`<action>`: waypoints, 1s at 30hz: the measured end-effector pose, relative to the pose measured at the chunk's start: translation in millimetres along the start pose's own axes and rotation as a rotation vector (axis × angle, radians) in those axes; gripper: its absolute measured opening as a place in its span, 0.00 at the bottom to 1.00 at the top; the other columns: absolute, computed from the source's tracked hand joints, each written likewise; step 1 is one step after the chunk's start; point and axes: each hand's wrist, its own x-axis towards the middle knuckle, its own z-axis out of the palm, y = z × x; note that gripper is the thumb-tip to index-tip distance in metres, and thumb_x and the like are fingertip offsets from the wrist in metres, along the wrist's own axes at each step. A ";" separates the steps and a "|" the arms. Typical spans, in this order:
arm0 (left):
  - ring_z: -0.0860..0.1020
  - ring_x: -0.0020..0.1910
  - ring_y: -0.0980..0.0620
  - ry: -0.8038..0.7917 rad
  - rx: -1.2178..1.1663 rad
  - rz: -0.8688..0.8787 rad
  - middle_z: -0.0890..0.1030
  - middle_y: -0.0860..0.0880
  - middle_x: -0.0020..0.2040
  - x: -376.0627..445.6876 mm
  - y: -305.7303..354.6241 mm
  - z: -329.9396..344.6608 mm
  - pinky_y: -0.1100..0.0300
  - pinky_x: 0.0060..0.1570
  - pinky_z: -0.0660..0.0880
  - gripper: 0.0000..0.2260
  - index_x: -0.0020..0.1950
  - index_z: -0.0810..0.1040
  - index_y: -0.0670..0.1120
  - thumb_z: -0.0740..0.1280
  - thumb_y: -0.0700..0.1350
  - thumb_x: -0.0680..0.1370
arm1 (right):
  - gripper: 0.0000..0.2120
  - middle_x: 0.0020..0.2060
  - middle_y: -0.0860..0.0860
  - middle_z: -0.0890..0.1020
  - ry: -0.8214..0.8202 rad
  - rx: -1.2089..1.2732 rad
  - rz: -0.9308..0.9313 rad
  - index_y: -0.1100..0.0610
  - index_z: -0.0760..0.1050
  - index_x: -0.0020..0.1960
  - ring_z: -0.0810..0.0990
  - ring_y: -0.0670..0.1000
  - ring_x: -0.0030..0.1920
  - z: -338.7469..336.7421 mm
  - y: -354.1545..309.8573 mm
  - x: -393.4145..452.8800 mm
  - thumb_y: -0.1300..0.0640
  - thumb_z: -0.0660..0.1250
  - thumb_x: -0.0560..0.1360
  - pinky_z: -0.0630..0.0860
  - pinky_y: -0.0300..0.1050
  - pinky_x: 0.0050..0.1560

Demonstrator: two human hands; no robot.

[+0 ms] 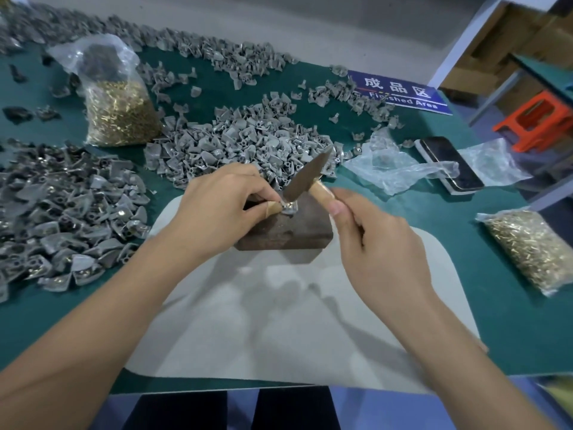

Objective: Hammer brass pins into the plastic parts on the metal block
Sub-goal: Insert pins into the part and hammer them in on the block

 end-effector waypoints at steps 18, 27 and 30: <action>0.73 0.46 0.58 -0.014 -0.092 0.025 0.76 0.60 0.42 0.0 -4.7 3.4 0.51 0.44 0.75 0.01 0.47 0.84 0.58 0.73 0.53 0.77 | 0.20 0.34 0.49 0.78 0.000 -0.028 0.027 0.40 0.72 0.67 0.76 0.62 0.35 -0.2 -1.0 -6.7 0.41 0.46 0.84 0.67 0.51 0.34; 0.72 0.47 0.58 0.005 -0.084 0.015 0.75 0.59 0.42 -0.5 -6.3 5.7 0.52 0.44 0.73 0.02 0.48 0.84 0.57 0.72 0.54 0.77 | 0.17 0.37 0.50 0.81 -0.079 -0.141 0.036 0.40 0.71 0.64 0.73 0.61 0.35 0.4 -8.2 -5.2 0.40 0.47 0.84 0.67 0.52 0.34; 0.71 0.46 0.59 -0.003 -0.089 0.020 0.74 0.61 0.42 -1.3 -7.3 6.6 0.55 0.43 0.70 0.02 0.48 0.83 0.58 0.71 0.54 0.78 | 0.17 0.38 0.50 0.82 0.069 -0.096 0.072 0.41 0.72 0.65 0.71 0.60 0.35 -8.4 -3.6 -4.5 0.41 0.48 0.85 0.68 0.52 0.34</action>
